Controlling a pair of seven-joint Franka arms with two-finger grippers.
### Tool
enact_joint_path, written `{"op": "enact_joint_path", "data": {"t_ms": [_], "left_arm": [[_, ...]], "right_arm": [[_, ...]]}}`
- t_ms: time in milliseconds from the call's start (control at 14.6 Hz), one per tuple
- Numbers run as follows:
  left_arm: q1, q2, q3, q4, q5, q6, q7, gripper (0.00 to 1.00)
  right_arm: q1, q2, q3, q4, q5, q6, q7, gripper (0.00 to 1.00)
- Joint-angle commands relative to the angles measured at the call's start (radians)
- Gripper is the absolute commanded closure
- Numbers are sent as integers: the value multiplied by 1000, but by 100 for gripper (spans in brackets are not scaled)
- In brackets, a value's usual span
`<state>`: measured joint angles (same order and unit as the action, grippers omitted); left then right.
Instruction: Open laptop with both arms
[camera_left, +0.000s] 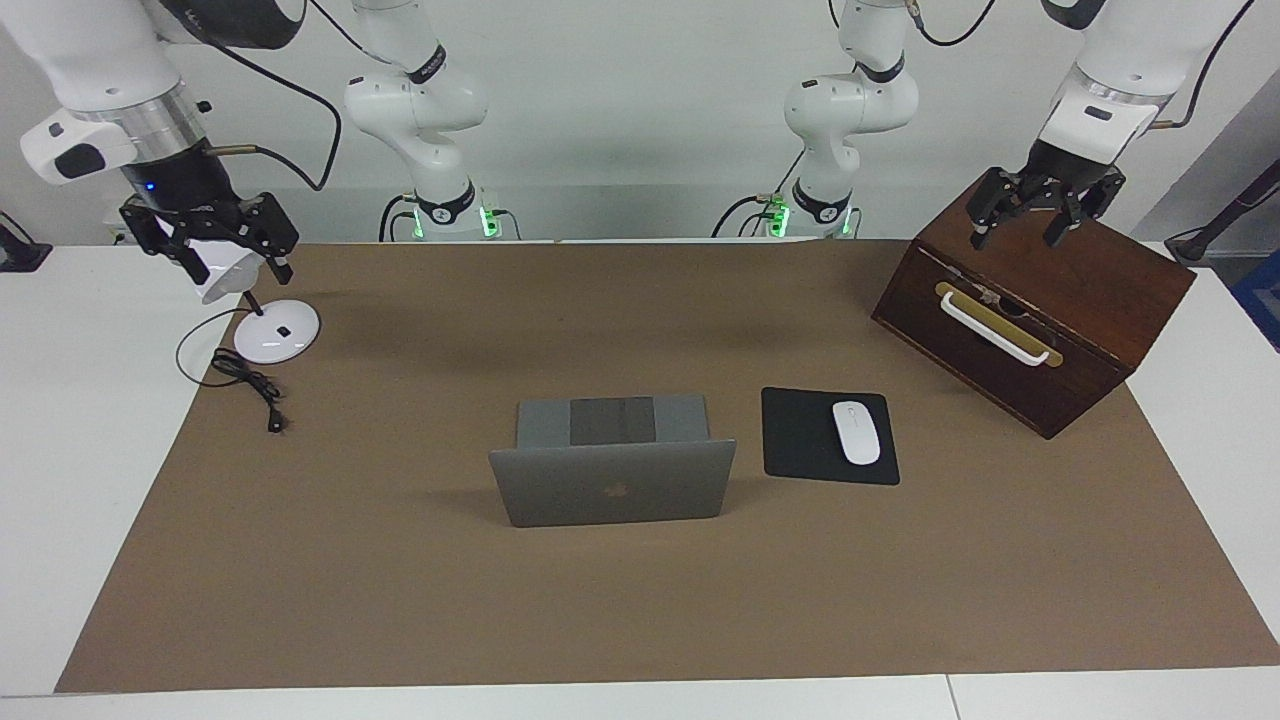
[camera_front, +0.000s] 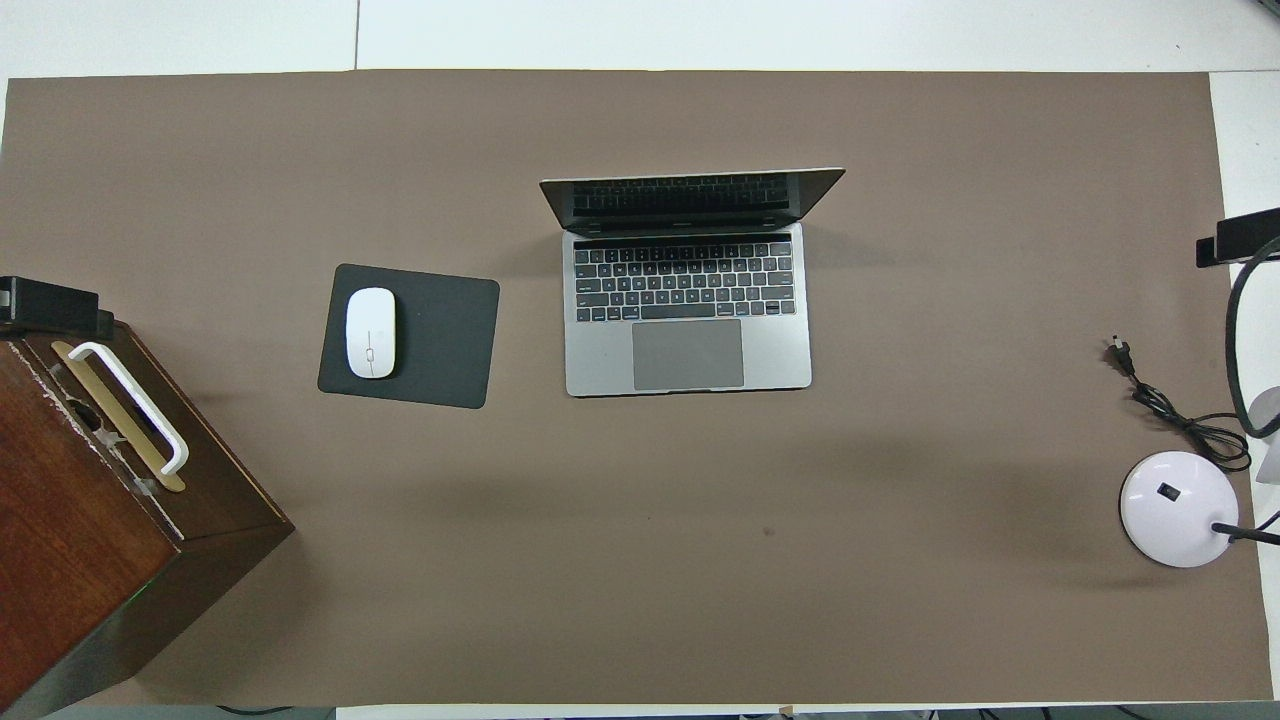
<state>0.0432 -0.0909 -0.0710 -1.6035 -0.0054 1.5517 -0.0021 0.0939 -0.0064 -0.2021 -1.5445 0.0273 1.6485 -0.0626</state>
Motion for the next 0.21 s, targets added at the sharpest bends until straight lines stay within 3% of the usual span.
{"op": "enact_joint_path", "data": {"t_ms": [0,137], "left_arm": [[-11,-23,13,-21,-11,-9,14,0],[-11,-21,13,-21,-11,-5,14,0]], "right_arm": [[-8,6,0,15,3,-24,12,0],[-19,6,13,15,5,-24,12,0]]}}
